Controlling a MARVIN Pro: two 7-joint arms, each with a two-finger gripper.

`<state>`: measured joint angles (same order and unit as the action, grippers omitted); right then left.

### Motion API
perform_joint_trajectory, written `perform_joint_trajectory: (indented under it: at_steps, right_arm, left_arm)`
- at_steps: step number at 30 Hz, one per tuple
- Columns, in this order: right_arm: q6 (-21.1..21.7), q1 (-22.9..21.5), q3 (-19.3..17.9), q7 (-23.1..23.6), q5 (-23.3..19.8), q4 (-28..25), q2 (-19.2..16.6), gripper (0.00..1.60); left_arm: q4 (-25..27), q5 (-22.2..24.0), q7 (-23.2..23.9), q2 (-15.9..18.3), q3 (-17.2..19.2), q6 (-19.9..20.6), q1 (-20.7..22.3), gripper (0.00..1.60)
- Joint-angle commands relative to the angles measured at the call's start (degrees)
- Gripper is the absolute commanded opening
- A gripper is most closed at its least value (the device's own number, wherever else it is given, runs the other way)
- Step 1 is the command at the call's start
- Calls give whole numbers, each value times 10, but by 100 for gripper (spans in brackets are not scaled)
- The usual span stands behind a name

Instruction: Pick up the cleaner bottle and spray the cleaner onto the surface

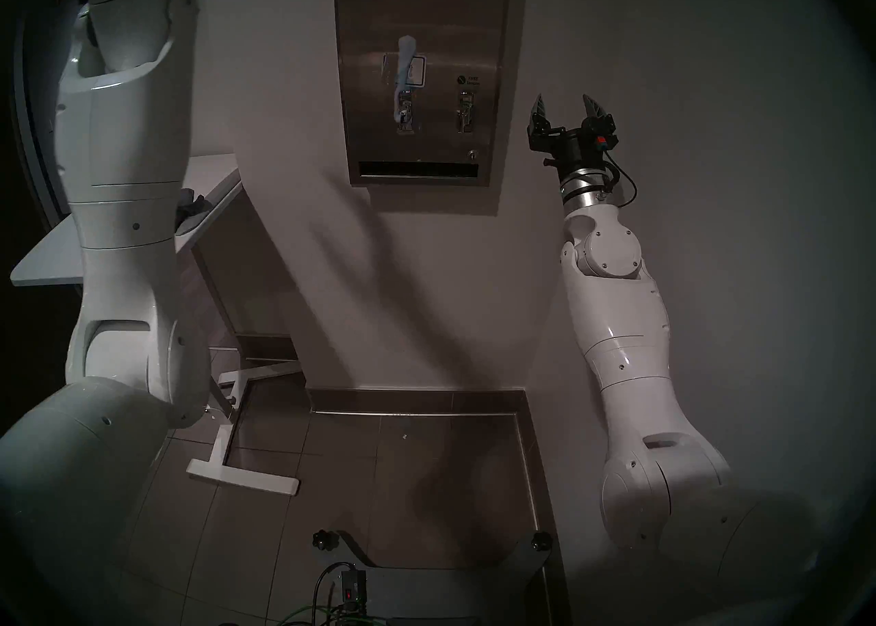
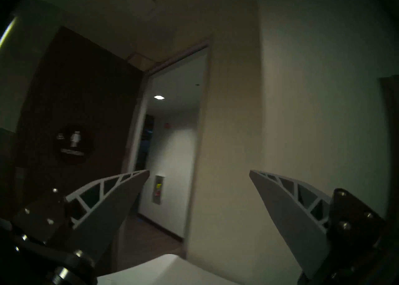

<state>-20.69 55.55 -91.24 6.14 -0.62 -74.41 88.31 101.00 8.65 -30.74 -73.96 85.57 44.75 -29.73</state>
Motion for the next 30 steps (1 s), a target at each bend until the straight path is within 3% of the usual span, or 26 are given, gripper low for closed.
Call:
perform_joint_trajectory:
  at_steps: [1,7,11,16,17,19,22,28,30]
  right_arm:
    - [30,3,2,-12,13,-60,2,160]
    - [71,16,2,-25,26,-91,5,160]
    - [121,28,4,-39,40,-122,9,160]
    - [169,44,6,-48,50,-161,12,160]
    - [167,37,6,-49,51,-148,12,160]
    - [188,48,7,-52,54,-172,13,160]
    - [202,50,8,-54,56,-178,14,160]
    - [245,60,11,-62,64,-207,16,160]
    - [280,67,13,-67,70,-227,17,160]
  left_arm:
    - [24,51,39,-63,-65,-9,-12,160]
    - [42,74,48,-77,-86,2,-65,160]
    - [70,78,32,-61,-93,16,-120,160]
    - [109,81,7,-50,-81,34,-174,160]
    - [100,86,1,-48,-84,44,-164,160]
    - [123,88,-11,-49,-76,47,-200,160]
    - [132,95,-34,-57,-69,53,-218,160]
    - [171,103,-63,-68,-59,48,-263,160]
    - [201,106,-80,-78,-52,34,-301,160]
